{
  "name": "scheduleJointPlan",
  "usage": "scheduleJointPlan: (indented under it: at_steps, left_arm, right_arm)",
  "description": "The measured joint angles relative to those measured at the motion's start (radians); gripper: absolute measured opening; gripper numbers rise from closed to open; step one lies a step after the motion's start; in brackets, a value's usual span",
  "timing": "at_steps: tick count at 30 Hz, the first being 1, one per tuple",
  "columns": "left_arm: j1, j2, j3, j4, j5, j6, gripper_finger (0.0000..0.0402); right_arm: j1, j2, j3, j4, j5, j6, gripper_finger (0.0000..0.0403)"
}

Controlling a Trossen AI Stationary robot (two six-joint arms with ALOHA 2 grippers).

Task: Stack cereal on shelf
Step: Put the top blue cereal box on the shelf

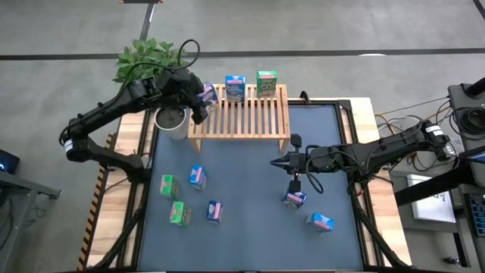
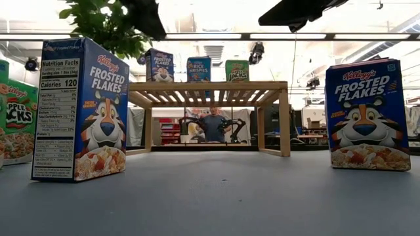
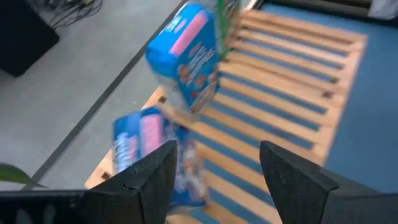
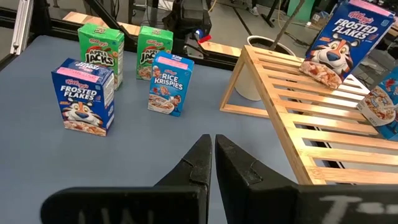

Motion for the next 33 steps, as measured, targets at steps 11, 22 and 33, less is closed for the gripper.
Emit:
scheduleJointPlan:
  at_steps: [11,22,33]
  left_arm:
    - [-0.188,0.015,0.096,-0.022,-0.060,-0.050,0.0177]
    - [-0.199,0.225,0.325,-0.309,-0.377,-0.026,0.0051]
    - [-0.139,0.365,0.477,-0.395,-0.472,0.051,0.0001]
  right_arm:
    - [0.000,0.000,0.000,0.000,0.001,-0.038,0.0012]
    - [0.000,0.000,0.000,0.000,0.003,-0.059,0.0012]
    - [0.000,0.000,0.000,-0.011,0.003,-0.060,0.0012]
